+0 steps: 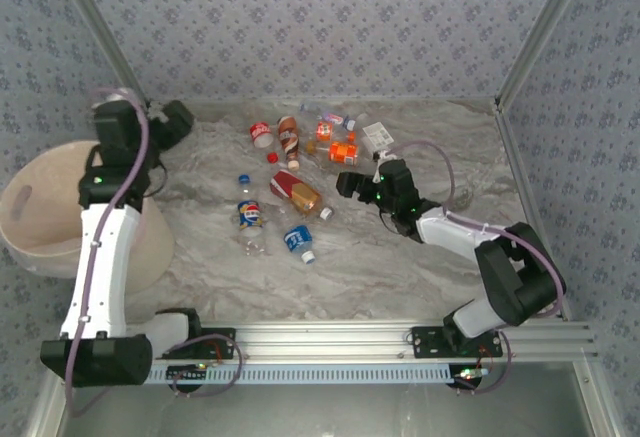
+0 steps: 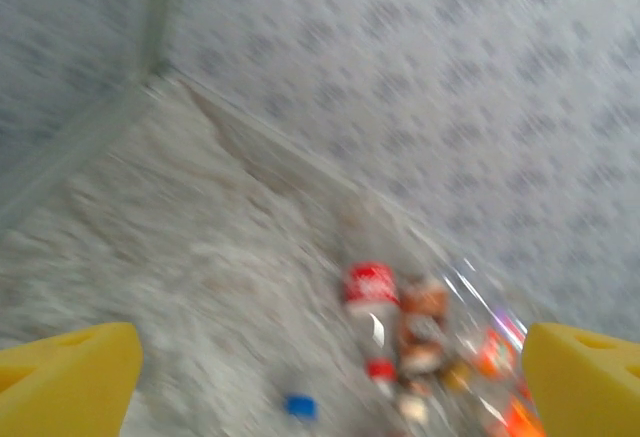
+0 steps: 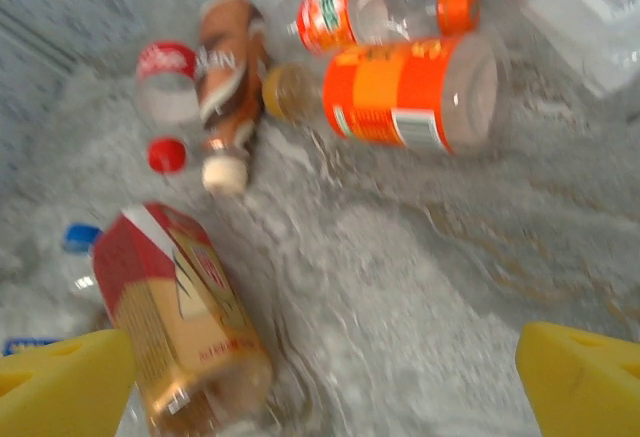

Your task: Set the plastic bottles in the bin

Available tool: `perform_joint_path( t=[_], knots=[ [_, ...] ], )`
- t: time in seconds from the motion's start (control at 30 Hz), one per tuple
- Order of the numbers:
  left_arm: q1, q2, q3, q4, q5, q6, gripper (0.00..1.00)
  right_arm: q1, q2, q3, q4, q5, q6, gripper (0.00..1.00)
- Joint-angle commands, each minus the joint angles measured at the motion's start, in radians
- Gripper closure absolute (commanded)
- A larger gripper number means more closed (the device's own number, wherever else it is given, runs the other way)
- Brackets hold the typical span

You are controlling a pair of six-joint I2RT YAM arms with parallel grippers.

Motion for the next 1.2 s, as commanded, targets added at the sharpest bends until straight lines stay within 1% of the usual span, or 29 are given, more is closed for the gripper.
perform_joint_path(
  t=[0.0,0.1,0.17,0.23,0.27,0.33,0.37,0.43,0.53,0.63,0.73,0.83,0.97,1.1,1.13,1.17],
  knots=[
    [-0.117,-0.022,-0.084,0.101,0.063,-0.059,0.02,0.071,-0.054,0.059,-0.227,0.068,-0.140,0.01],
    [-0.197,-0.022,-0.144,0.168,0.078,-0.095,0.02,0.123,-0.051,0.071,-0.285,-0.002,-0.193,0.01],
    [-0.240,-0.012,-0.164,0.178,0.092,-0.096,0.02,0.163,-0.031,0.084,-0.293,-0.017,-0.226,0.01],
    [-0.271,-0.004,-0.180,0.170,0.093,-0.098,0.02,0.181,0.006,0.108,-0.285,-0.028,-0.250,0.05],
    [-0.281,-0.002,-0.195,0.171,0.093,-0.107,0.02,0.179,0.038,0.130,-0.293,-0.078,-0.254,0.09],
    [-0.286,-0.002,-0.230,0.184,0.105,-0.133,0.02,0.157,0.117,0.214,-0.333,-0.230,-0.339,0.11],
    [-0.286,-0.002,-0.250,0.192,0.111,-0.146,0.02,0.152,0.165,0.280,-0.397,-0.244,-0.416,0.11],
    [-0.286,0.000,-0.274,0.199,0.130,-0.158,0.02,0.155,0.248,0.390,-0.492,-0.226,-0.510,0.11],
    [-0.285,-0.006,-0.294,0.196,0.137,-0.151,0.02,0.152,0.377,0.562,-0.604,-0.185,-0.575,0.11],
    [-0.286,-0.010,-0.311,0.185,0.084,-0.145,0.02,0.150,0.477,0.693,-0.678,-0.133,-0.593,0.11],
    [-0.285,-0.007,-0.313,0.168,0.014,-0.143,0.02,0.148,0.550,0.792,-0.749,-0.121,-0.602,0.11],
    [-0.282,0.007,-0.312,0.177,-0.003,-0.139,0.02,0.151,0.606,0.857,-0.809,-0.126,-0.618,0.11],
    [-0.277,0.054,-0.289,0.186,0.029,-0.132,0.02,0.148,0.660,0.921,-0.866,-0.105,-0.604,0.11],
    [-0.277,0.115,-0.275,0.196,0.071,-0.147,0.02,0.149,0.671,0.917,-0.874,0.000,-0.534,0.11],
    [-0.277,0.128,-0.272,0.199,0.084,-0.150,0.02,0.145,0.671,0.909,-0.873,0.018,-0.512,0.11],
    [-0.277,0.140,-0.269,0.199,0.093,-0.152,0.02,0.139,0.671,0.898,-0.868,0.007,-0.497,0.11]
  ],
)
